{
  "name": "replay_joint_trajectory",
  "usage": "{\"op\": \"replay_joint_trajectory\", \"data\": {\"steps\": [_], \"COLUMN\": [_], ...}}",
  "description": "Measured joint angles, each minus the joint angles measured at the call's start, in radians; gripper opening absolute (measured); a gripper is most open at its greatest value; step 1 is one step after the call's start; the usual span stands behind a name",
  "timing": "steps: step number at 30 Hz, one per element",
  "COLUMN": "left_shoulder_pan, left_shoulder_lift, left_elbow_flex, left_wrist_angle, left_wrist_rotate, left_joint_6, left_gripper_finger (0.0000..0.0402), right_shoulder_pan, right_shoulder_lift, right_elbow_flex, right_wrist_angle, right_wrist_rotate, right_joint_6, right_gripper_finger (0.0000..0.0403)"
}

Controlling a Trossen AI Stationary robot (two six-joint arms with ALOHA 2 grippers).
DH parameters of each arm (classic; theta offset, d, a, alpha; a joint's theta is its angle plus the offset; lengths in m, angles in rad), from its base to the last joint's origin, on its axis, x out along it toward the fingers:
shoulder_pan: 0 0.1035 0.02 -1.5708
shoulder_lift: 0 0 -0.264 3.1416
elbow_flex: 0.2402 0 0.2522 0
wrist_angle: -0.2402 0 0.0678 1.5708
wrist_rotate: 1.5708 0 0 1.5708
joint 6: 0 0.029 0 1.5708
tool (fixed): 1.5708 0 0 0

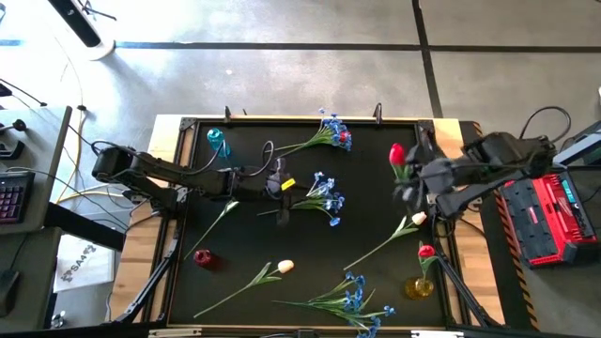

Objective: Sort flowers into vase by color
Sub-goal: Put the bottom red flower into the yellow vase

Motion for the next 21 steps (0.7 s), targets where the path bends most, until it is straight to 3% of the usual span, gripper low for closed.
{"op": "replay_joint_trajectory", "data": {"steps": [2,9,21], "left_shoulder_pan": [0.000,0.000,0.002], "left_shoulder_lift": [0.000,0.000,0.000], "left_elbow_flex": [0.000,0.000,0.000], "left_wrist_angle": [0.000,0.002,0.003], "left_wrist_rotate": [-0.004,-0.005,-0.005], "left_joint_6": [-0.002,-0.030,-0.039], "left_gripper_finger": [0.0122,0.0122,0.0122], "right_shoulder_pan": [0.031,0.186,0.573], "right_shoulder_lift": [-0.004,-0.052,-0.048], "right_elbow_flex": [-0.042,-0.200,-0.220], "right_wrist_angle": [-0.070,-0.008,0.051], "right_wrist_rotate": [0.000,-0.032,0.034], "right_joint_6": [0.067,0.176,0.326], "right_gripper_finger": [0.0000,0.0000,0.0000]}}
